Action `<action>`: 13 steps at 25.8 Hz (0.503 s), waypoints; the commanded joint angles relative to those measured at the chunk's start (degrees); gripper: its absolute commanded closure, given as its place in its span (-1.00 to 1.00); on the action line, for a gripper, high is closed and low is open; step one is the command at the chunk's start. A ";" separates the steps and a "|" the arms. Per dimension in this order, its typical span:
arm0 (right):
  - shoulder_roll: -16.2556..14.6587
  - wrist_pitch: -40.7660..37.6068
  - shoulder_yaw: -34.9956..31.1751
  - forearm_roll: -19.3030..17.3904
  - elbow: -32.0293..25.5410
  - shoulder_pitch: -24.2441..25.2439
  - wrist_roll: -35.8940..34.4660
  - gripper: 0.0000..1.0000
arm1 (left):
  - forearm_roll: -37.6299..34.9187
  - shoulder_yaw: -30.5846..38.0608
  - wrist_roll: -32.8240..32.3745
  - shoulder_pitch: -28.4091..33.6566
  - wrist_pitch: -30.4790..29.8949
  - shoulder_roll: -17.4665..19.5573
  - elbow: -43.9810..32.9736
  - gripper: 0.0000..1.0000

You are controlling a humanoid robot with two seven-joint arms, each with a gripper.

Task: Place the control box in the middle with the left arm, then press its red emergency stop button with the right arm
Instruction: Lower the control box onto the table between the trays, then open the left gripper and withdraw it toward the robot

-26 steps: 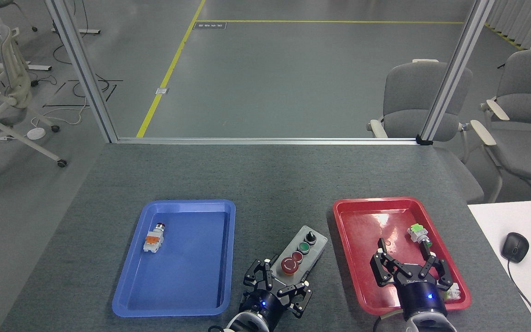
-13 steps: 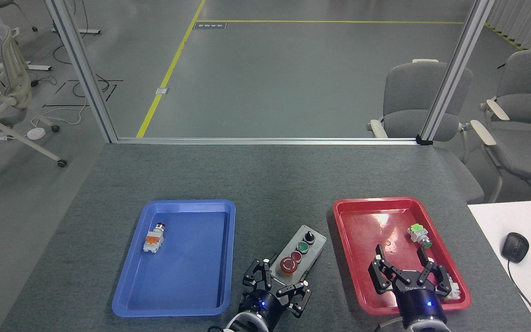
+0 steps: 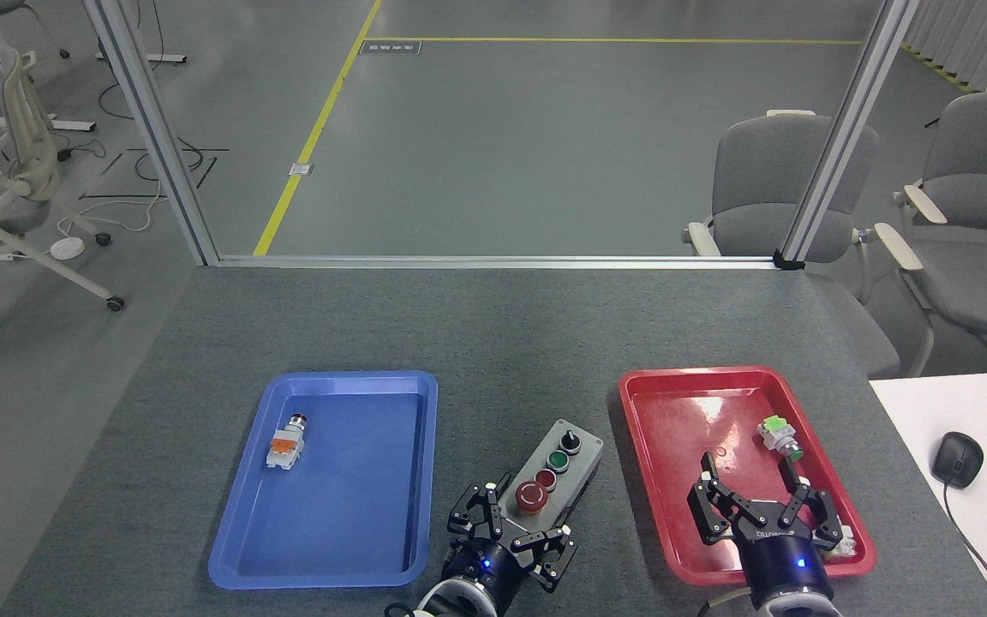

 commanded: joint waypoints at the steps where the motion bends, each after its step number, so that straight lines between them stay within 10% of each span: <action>1: -0.10 -0.05 -0.11 -0.09 0.00 -0.08 0.02 -0.96 | 0.00 0.02 0.05 0.37 -0.16 0.53 -0.46 -0.93; 7: 0.16 -0.23 0.16 0.00 0.00 0.36 0.64 -0.80 | 0.52 0.19 0.13 0.63 -1.74 5.27 -1.69 -0.96; 13: 0.07 -9.63 0.24 0.00 0.09 0.53 2.13 0.49 | 6.50 2.66 0.22 1.86 -6.49 11.43 -6.35 -0.97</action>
